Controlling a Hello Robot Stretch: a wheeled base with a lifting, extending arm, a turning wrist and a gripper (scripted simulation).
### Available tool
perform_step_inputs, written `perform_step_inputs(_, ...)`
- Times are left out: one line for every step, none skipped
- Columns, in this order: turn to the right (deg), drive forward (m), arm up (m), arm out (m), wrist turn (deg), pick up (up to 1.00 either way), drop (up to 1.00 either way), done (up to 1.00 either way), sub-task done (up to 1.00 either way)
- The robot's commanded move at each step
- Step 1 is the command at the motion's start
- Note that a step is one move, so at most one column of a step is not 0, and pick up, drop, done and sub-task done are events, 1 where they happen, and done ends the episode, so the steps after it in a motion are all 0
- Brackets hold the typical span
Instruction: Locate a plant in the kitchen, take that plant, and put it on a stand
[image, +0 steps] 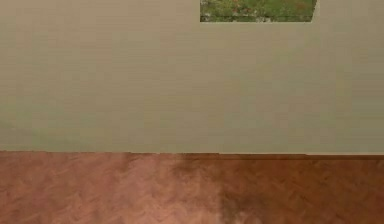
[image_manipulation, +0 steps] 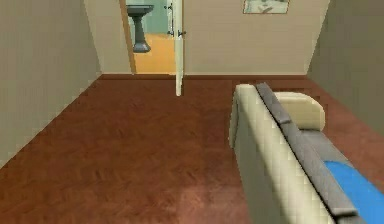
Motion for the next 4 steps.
perform_step_inputs(0.0, 0.20, 0.00, 0.00, 0.0, 0.00, 0.00, 0.00, 0.00)
perform_step_inputs(-45.0, 0.00, 0.00, 0.00, 0.0, 0.00, 0.00, 0.00, 0.00)
perform_step_inputs(-42.0, 0.00, 0.00, 0.00, 0.0, 0.00, 0.00, 0.00, 0.00)
perform_step_inputs(0.0, 0.55, 0.00, 0.00, 0.0, 0.00, 0.00, 0.00, 0.00)
